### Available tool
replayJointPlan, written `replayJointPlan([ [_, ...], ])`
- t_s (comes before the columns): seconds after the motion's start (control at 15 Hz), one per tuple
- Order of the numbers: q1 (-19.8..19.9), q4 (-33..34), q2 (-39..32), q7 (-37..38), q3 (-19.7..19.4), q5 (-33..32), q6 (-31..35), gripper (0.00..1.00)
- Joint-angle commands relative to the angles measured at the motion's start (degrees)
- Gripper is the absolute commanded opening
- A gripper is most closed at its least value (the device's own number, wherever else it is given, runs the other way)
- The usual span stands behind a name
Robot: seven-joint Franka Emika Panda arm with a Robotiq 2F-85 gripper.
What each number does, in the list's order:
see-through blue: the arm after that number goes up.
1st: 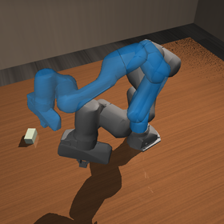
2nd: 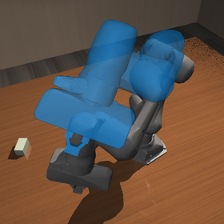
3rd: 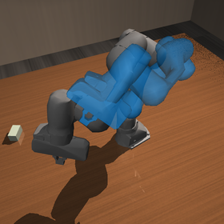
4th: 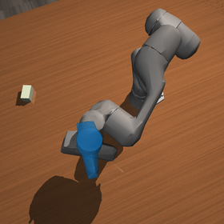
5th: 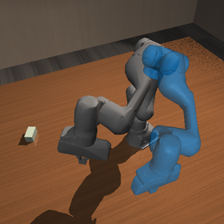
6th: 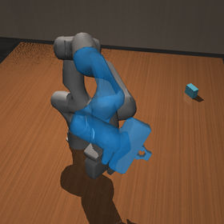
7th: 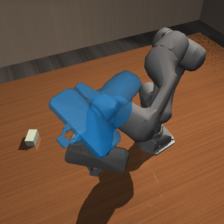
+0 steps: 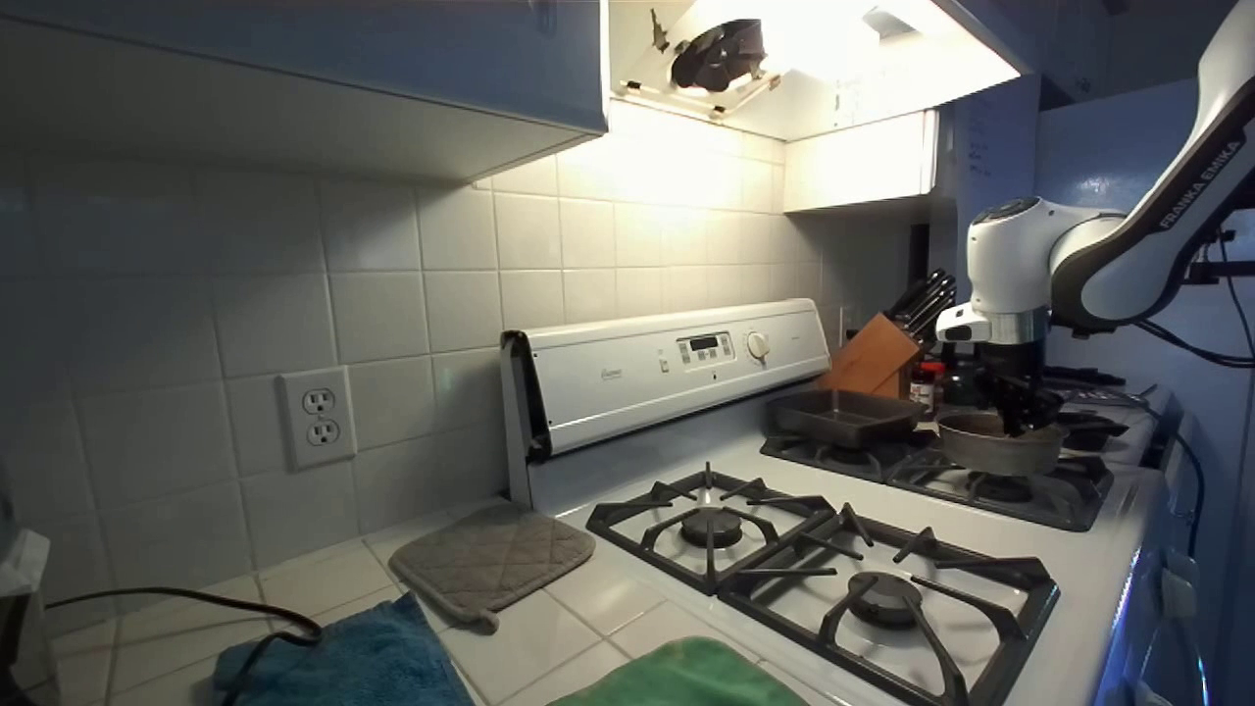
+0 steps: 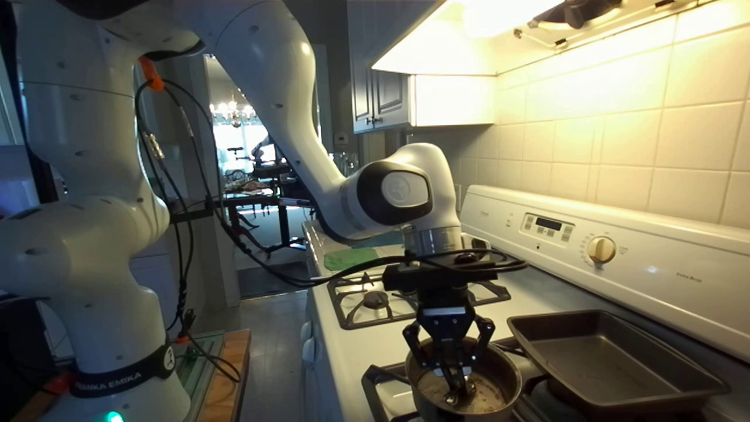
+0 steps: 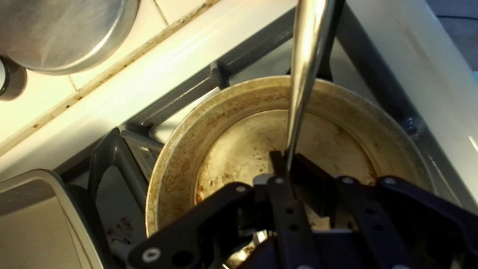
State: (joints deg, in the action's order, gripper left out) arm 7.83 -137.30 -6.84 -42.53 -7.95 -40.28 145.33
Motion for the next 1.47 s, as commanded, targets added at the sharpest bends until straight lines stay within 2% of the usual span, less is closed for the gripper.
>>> replayJointPlan([
  [0.0,0.3,1.6,-0.7,2.3,-0.3,-1.1,-0.3,0.03],
  [0.2,0.5,2.1,-0.8,2.8,-0.6,-1.6,-0.5,0.03],
  [0.8,1.7,0.0,1.9,-2.2,-1.9,-3.7,-0.6,0.03],
  [1.4,1.1,-0.4,0.8,-0.6,-1.4,-8.7,-0.9,0.03],
])
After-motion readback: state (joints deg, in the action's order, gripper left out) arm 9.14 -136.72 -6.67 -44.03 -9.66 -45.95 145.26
